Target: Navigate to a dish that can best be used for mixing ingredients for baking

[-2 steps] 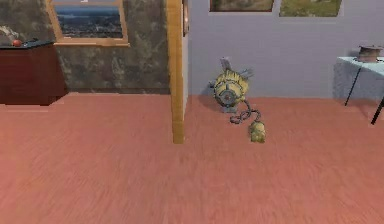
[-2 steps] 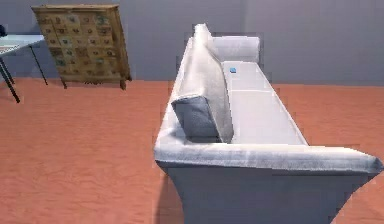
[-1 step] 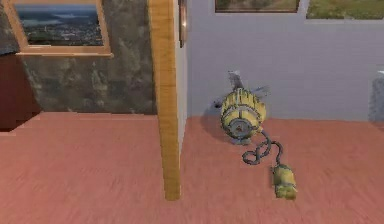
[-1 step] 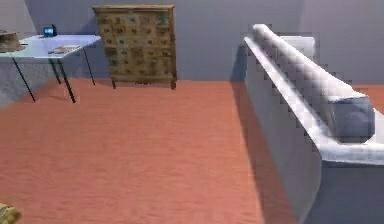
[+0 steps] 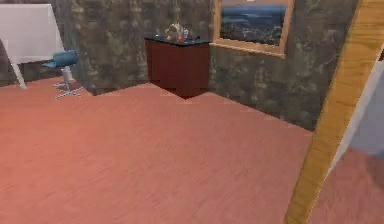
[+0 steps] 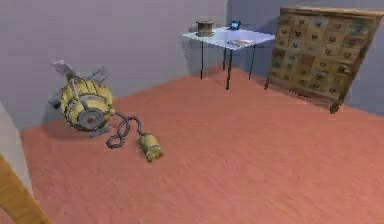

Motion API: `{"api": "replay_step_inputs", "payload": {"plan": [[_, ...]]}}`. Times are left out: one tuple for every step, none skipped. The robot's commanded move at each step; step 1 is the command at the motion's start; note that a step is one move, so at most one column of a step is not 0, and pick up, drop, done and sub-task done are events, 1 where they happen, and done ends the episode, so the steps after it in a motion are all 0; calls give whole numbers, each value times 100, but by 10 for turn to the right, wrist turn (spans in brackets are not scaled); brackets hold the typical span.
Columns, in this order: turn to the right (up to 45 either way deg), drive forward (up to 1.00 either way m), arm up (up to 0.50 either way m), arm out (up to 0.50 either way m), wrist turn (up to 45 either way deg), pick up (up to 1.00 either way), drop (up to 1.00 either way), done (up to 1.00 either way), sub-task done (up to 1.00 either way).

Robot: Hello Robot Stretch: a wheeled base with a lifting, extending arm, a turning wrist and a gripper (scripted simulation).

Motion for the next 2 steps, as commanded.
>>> {"api": "replay_step_inputs", "payload": {"plan": [[-390, 0, 0, 0, 0, 0, 0, 0, 0], [-30, 0, 0, 0, 0, 0, 0, 0, 0]]}}
